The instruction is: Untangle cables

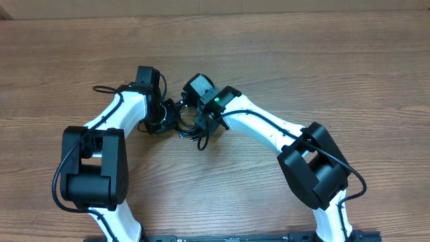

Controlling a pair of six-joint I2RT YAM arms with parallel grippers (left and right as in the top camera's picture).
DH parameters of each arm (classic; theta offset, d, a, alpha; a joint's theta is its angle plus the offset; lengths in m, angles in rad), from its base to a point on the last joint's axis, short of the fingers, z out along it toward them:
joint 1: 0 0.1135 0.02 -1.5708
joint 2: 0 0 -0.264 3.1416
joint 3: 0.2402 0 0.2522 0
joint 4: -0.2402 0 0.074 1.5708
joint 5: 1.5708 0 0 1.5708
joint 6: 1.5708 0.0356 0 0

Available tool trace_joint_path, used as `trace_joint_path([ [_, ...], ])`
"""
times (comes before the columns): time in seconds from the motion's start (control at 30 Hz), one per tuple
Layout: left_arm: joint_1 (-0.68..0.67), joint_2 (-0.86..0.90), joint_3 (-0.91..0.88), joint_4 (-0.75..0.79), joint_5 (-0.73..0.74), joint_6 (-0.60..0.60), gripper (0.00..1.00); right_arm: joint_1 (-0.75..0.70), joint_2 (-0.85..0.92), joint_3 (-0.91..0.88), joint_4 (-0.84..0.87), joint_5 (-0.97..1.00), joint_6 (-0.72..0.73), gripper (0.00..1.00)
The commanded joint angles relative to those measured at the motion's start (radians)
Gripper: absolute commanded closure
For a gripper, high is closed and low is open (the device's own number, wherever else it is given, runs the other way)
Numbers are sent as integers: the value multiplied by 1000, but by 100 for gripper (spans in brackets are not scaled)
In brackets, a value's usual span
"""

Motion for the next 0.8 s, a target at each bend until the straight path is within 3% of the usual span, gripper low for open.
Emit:
trace_joint_path([
  [0.0, 9, 39, -39, -31, -38, 17, 84, -6, 7, 40, -19, 26, -8, 65],
  [0.13, 10, 39, -37, 3, 32, 31, 70, -8, 7, 40, -46, 26, 13, 64],
  [0.2, 11, 39, -37, 19, 43, 35, 70, -11, 7, 40, -45, 26, 74, 64],
  [0.3, 11, 39, -37, 74, 35, 194, 76, -24, 7, 40, -54, -39, 160, 67],
  [0.47, 17, 39, 5, 119, 36, 390, 67, -46, 7, 40, -75, -222, 222, 67],
  [0.6, 26, 39, 124, 42, 36, 413, 54, -46, 7, 40, -77, -245, 234, 67],
  [0.67, 26, 39, 236, -85, 35, 399, 41, -47, 7, 40, -76, -232, 240, 67],
  [0.73, 25, 39, 318, -216, 36, 350, 34, -50, 7, 40, -69, -215, 257, 66],
  [0.77, 25, 39, 341, -266, 36, 319, 35, -53, 7, 40, -63, -215, 257, 66],
])
